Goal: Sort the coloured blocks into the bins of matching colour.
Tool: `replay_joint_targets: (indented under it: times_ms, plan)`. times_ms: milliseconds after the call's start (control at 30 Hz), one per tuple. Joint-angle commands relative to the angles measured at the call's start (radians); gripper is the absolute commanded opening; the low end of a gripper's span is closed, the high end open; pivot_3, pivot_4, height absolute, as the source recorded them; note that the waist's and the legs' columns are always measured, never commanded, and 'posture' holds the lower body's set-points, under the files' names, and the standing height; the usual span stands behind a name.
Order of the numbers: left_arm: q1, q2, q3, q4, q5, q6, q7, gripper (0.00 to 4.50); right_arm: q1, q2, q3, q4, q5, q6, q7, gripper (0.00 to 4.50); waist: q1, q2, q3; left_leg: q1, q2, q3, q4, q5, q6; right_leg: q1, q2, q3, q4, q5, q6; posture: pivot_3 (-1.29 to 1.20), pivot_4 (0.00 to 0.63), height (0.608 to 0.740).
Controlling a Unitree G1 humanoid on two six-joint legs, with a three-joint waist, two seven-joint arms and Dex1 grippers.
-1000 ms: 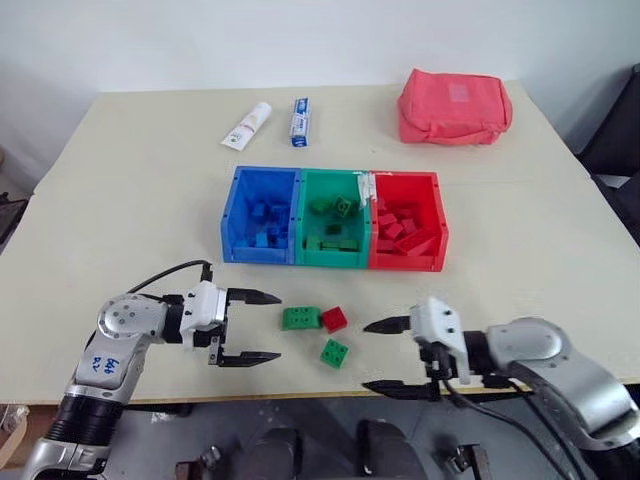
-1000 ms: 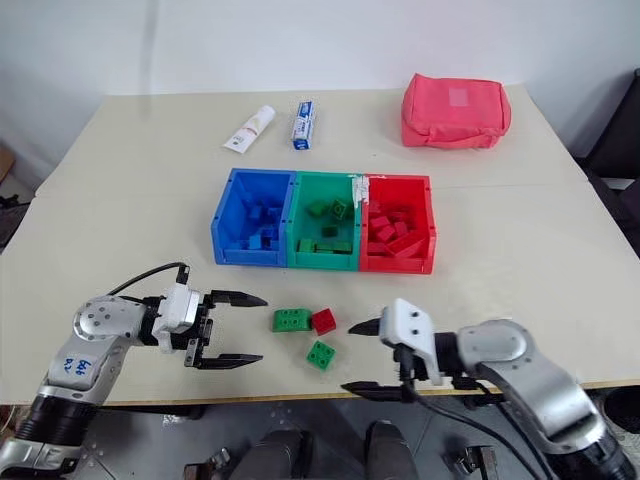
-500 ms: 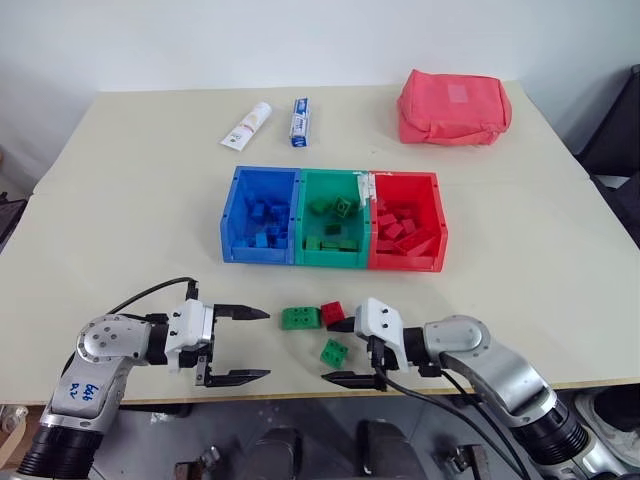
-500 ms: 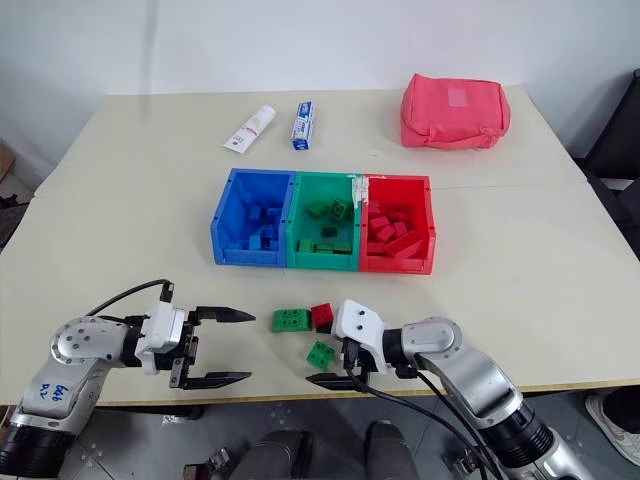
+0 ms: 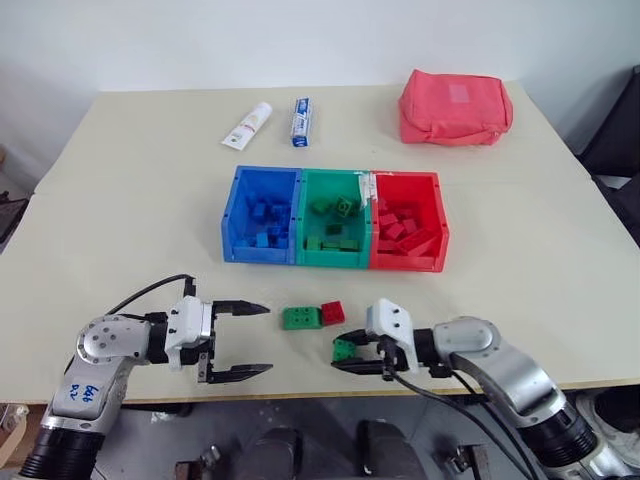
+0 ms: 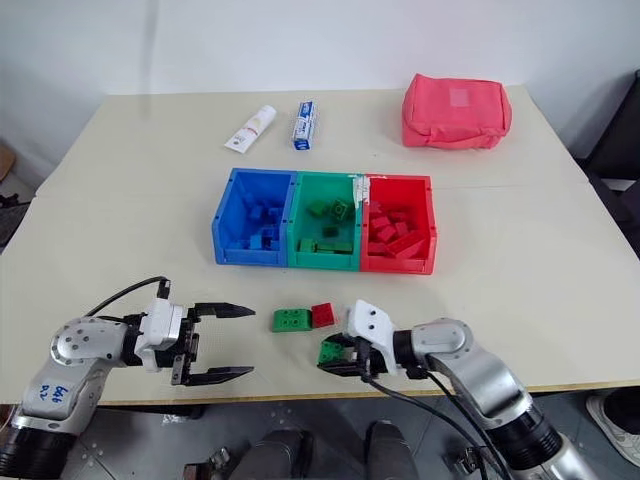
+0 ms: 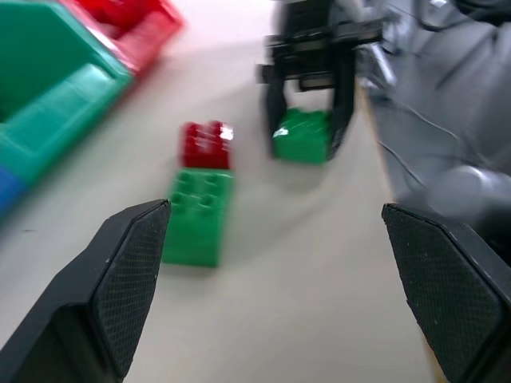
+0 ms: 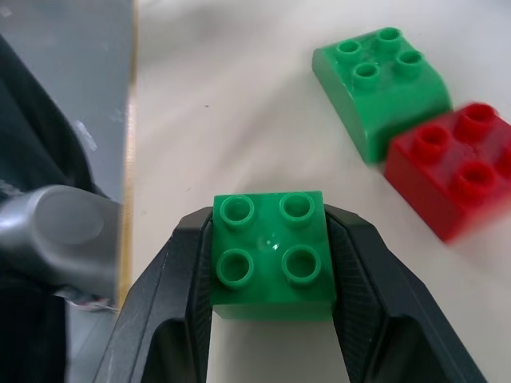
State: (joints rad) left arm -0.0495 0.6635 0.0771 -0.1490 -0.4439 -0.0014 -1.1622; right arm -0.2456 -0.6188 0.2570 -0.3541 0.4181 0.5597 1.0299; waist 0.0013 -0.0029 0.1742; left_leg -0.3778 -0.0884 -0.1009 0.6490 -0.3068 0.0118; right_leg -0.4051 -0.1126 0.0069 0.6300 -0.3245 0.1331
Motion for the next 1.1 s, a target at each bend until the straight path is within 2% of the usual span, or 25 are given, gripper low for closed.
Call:
replay_joint_targets:
  times_ms: [33, 133, 300, 433, 500, 567, 733, 867, 1033, 1100]
  plan:
    - [0.008, -0.04, 0.065, -0.036, -0.03, 0.017, 0.107, 4.5, -0.107, 0.053, -0.188, -0.042, 0.214, 0.114, -0.06, 1.55, -0.006, 0.0, 0.0, 0.0, 0.0, 0.0, 0.0, 0.0, 0.0, 0.0, 0.0, 0.0, 0.0, 0.0, 0.0, 0.0, 0.15, 0.74]
    - [0.03, -0.063, 0.088, -0.06, -0.025, 0.022, 0.159, 4.5, -0.235, 0.107, -0.271, 0.028, 0.275, 0.174, -0.139, 1.55, -0.009, 0.0, 0.0, 0.001, 0.002, 0.001, -0.001, 0.0, -0.002, -0.001, 0.002, 0.0, 0.002, 0.0, -0.001, 0.0, 0.15, 0.74]
    - [0.051, -0.083, 0.115, -0.069, -0.008, 0.014, 0.225, 4.5, -0.474, 0.156, -0.215, 0.275, 0.126, 0.119, -0.216, 1.55, -0.005, 0.0, 0.0, 0.001, 0.002, 0.001, -0.001, 0.0, -0.002, -0.002, 0.002, 0.0, 0.002, 0.0, -0.001, 0.0, 0.15, 0.74]
    - [0.046, -0.079, 0.123, -0.061, 0.013, -0.012, 0.25, 4.5, -0.621, 0.207, -0.148, 0.52, -0.022, 0.003, -0.249, 1.55, -0.006, 0.0, 0.0, 0.0, 0.001, 0.002, -0.001, 0.0, -0.001, -0.004, 0.001, -0.001, 0.004, 0.0, -0.001, 0.0, 0.15, 0.74]
    - [0.048, -0.076, 0.127, -0.069, 0.011, -0.014, 0.256, 4.5, -0.669, 0.235, -0.142, 0.621, -0.072, -0.053, -0.271, 2.27, -0.007, 0.0, 0.0, 0.0, 0.0, 0.002, -0.001, 0.0, -0.001, -0.005, 0.001, -0.001, 0.006, 0.0, -0.001, 0.0, 0.15, 0.74]
    - [0.052, -0.072, 0.13, -0.073, 0.014, -0.017, 0.26, 4.5, -0.683, 0.245, -0.135, 0.657, -0.098, -0.088, -0.252, 2.77, -0.005, 0.0, 0.0, 0.0, 0.0, 0.002, -0.001, 0.0, -0.001, -0.005, 0.001, -0.001, 0.007, 0.0, -0.001, 0.0, 0.15, 0.74]
    - [0.048, -0.062, 0.131, -0.038, 0.027, -0.044, 0.249, 4.5, -0.634, 0.229, -0.133, 0.576, -0.088, -0.133, -0.152, 4.47, -0.007, 0.0, 0.0, -0.001, -0.001, 0.002, -0.001, 0.0, -0.001, -0.006, 0.0, -0.002, 0.007, 0.0, -0.001, 0.0, 0.15, 0.74]
    - [0.026, -0.041, 0.134, -0.008, 0.015, -0.036, 0.227, 4.5, -0.52, 0.139, -0.151, 0.466, -0.076, -0.222, -0.016, 4.47, -0.003, 0.0, 0.0, -0.001, -0.001, 0.002, 0.0, 0.0, -0.001, -0.006, 0.0, -0.002, 0.007, 0.0, -0.001, 0.0, 0.15, 0.74]
    - [-0.017, 0.015, 0.128, 0.076, 0.011, -0.034, 0.147, 4.5, -0.295, -0.003, -0.244, 0.32, 0.015, -0.31, 0.167, 4.47, -0.002, 0.0, 0.0, -0.001, -0.001, 0.001, 0.001, 0.0, 0.0, -0.004, 0.0, -0.001, 0.006, 0.0, -0.001, 0.0, 0.15, 0.74]
    - [-0.026, 0.042, 0.124, 0.111, 0.005, -0.026, 0.101, 4.5, -0.219, -0.042, -0.272, 0.272, 0.02, -0.344, 0.19, 4.47, -0.002, 0.0, 0.0, -0.001, -0.001, 0.002, 0.0, 0.0, 0.0, -0.004, 0.0, -0.001, 0.005, 0.0, -0.001, 0.0, 0.15, 0.74]
